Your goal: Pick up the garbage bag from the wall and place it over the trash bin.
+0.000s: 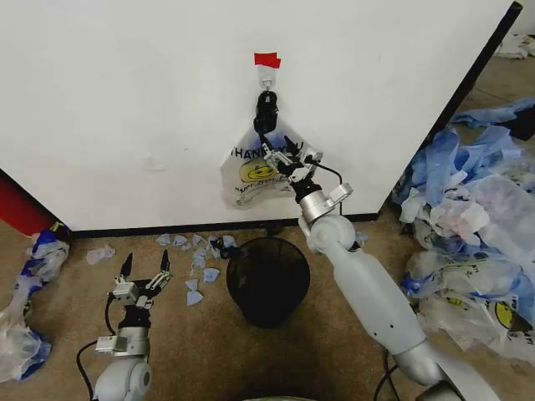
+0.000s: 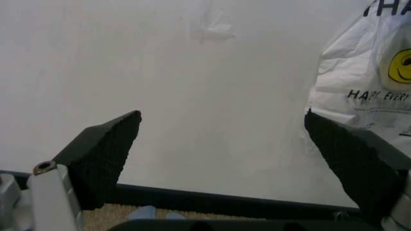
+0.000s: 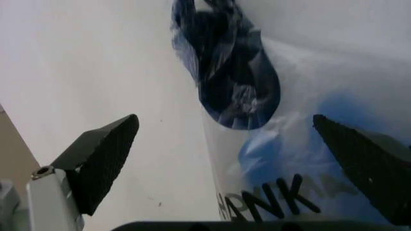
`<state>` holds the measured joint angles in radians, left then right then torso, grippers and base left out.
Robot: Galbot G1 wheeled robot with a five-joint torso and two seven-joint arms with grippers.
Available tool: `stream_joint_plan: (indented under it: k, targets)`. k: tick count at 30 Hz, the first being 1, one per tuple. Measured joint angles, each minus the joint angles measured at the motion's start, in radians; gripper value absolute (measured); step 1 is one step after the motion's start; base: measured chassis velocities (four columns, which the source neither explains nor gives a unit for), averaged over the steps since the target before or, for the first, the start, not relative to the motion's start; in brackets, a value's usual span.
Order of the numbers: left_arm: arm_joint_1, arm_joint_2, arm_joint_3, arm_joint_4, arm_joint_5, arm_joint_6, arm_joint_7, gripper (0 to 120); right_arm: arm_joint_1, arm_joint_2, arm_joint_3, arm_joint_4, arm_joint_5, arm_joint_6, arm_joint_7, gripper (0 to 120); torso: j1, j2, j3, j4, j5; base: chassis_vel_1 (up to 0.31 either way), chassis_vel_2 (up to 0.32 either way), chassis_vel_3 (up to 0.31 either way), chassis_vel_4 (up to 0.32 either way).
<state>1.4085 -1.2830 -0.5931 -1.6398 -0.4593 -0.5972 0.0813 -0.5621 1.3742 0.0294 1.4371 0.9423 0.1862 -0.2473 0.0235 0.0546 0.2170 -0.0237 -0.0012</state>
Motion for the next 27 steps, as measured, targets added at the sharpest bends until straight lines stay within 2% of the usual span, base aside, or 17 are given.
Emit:
stream_joint_plan:
  k: [27]
  targets:
    - [0.016, -0.02, -0.011, -0.015, 0.012, -0.015, -0.001, 100, 0.092, 0.055, -0.024, -0.105, 0.01, 0.015, -0.044, 100, 0.0, 0.0, 0.0, 0.0001, 0.0, 0.0, 0.0, 0.0, 0.0]
